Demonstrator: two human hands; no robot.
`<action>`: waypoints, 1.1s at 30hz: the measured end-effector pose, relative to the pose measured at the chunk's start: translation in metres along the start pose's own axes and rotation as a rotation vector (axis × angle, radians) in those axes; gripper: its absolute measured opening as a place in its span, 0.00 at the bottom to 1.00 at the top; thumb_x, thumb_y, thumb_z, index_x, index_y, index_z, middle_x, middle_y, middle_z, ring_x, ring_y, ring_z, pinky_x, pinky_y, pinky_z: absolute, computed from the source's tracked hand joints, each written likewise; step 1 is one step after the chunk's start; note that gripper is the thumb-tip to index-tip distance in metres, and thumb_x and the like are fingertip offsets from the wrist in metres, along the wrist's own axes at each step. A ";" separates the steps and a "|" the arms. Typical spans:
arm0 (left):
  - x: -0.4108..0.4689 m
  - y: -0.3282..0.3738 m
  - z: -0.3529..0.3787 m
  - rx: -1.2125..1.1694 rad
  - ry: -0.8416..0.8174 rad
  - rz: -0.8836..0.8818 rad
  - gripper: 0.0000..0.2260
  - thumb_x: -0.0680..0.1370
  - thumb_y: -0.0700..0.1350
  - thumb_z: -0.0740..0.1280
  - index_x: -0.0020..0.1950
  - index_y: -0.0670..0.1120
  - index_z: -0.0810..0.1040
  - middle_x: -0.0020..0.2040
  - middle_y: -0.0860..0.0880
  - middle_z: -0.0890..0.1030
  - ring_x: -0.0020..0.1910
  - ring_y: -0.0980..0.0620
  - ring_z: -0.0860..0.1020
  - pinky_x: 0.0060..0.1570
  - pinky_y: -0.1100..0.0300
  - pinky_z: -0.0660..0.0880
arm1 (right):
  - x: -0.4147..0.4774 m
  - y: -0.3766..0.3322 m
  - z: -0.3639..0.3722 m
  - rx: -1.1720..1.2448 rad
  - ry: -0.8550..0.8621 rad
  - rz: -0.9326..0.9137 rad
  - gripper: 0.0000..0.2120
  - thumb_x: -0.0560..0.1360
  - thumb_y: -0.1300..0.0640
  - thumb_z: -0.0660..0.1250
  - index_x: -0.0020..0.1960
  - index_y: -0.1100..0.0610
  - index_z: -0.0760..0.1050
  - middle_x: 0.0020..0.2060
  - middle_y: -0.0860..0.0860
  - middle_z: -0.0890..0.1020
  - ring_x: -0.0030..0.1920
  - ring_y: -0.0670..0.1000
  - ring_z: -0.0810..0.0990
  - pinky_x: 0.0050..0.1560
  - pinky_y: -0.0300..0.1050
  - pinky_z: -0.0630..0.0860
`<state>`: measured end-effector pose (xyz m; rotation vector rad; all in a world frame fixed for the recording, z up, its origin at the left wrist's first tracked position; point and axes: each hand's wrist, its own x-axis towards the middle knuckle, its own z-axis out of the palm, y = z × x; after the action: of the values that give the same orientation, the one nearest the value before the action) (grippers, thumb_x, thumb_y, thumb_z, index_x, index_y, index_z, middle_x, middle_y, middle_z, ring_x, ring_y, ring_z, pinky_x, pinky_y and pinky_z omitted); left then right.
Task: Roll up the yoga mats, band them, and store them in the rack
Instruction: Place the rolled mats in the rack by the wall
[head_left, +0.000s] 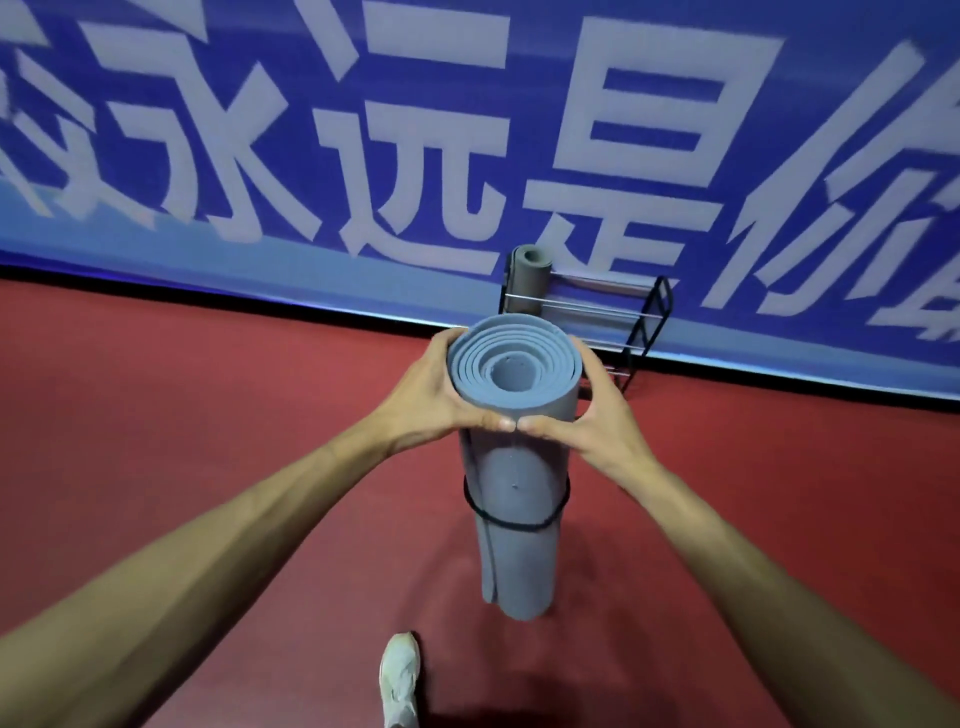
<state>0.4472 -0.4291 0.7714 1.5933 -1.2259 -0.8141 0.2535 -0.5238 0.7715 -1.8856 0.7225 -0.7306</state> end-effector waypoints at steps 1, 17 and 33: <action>0.016 0.001 -0.003 -0.008 -0.019 0.016 0.44 0.55 0.53 0.84 0.64 0.59 0.64 0.59 0.63 0.75 0.59 0.68 0.74 0.58 0.69 0.71 | 0.013 0.000 -0.003 -0.009 0.024 0.020 0.42 0.60 0.57 0.82 0.65 0.39 0.62 0.59 0.33 0.72 0.57 0.23 0.68 0.55 0.20 0.63; 0.267 0.019 -0.011 0.167 -0.289 0.224 0.45 0.61 0.54 0.81 0.72 0.52 0.62 0.65 0.61 0.73 0.64 0.66 0.71 0.63 0.65 0.68 | 0.195 0.056 -0.078 -0.028 0.227 0.155 0.45 0.52 0.49 0.83 0.67 0.47 0.70 0.58 0.43 0.80 0.62 0.45 0.77 0.65 0.55 0.73; 0.525 0.078 0.037 0.195 -0.103 0.081 0.39 0.61 0.45 0.82 0.67 0.56 0.68 0.56 0.65 0.75 0.54 0.75 0.73 0.54 0.76 0.68 | 0.436 0.131 -0.244 0.000 0.112 0.092 0.51 0.47 0.43 0.82 0.67 0.44 0.66 0.61 0.39 0.76 0.63 0.43 0.74 0.64 0.49 0.74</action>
<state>0.5350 -0.9478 0.8510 1.6608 -1.4714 -0.7513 0.3312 -1.0329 0.8196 -1.8097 0.8745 -0.7821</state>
